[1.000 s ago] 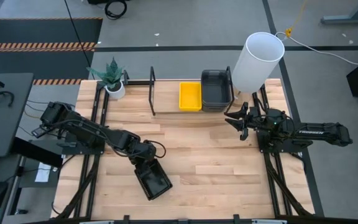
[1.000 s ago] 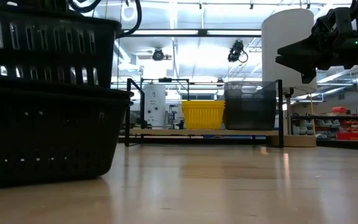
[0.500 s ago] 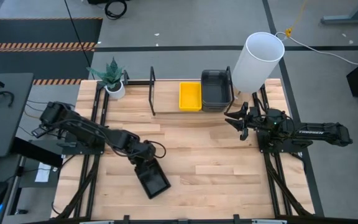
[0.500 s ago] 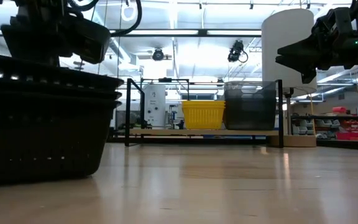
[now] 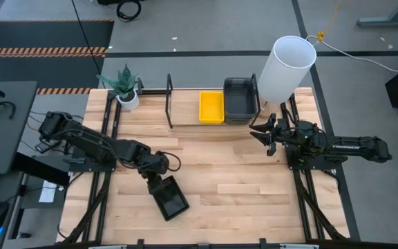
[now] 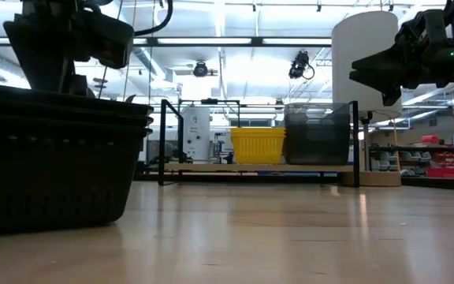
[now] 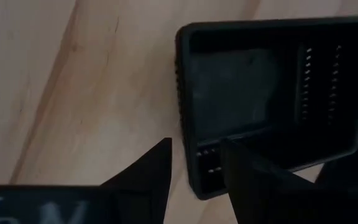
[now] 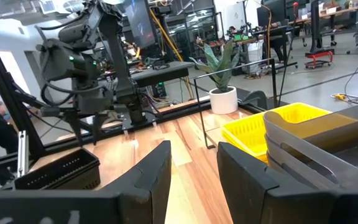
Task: Stack baskets on shelf by color
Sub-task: Put the black bin on the shelf
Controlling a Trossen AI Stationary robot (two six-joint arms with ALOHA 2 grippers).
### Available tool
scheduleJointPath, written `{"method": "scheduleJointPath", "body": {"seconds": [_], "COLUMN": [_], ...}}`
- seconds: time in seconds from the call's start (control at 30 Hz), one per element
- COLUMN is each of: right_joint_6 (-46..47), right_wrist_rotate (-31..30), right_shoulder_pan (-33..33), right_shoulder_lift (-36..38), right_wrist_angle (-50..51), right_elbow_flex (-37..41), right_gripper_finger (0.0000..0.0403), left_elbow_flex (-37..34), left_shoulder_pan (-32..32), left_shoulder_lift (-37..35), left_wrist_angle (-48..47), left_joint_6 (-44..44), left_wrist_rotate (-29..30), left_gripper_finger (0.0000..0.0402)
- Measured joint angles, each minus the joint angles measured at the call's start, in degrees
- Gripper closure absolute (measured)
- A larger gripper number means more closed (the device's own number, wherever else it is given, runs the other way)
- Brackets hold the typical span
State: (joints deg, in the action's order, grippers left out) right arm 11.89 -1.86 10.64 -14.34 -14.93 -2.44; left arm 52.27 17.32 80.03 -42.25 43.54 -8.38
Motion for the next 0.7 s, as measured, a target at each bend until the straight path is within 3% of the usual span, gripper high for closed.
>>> {"method": "scheduleJointPath", "body": {"seconds": [0.27, 0.5, 0.7], "right_joint_6": [0.0, 0.0, 0.0], "right_wrist_rotate": [0.0, 0.0, 0.0], "right_shoulder_pan": [0.0, 0.0, 0.0], "right_shoulder_lift": [0.0, 0.0, 0.0], "right_wrist_angle": [0.0, 0.0, -0.1], "right_elbow_flex": [0.0, 0.0, 0.0], "right_gripper_finger": [0.0267, 0.0267, 0.0267], "left_elbow_flex": [0.0, -0.2, -0.2], "left_shoulder_pan": [2.8, 3.8, 3.7], "left_shoulder_lift": [0.5, 1.4, 6.4], "left_wrist_angle": [13.4, 12.7, 13.7], "left_joint_6": [0.9, 3.1, 5.0], "left_wrist_rotate": [-3.7, -1.2, 0.5], "left_gripper_finger": [0.0269, 0.0285, 0.0296]}}
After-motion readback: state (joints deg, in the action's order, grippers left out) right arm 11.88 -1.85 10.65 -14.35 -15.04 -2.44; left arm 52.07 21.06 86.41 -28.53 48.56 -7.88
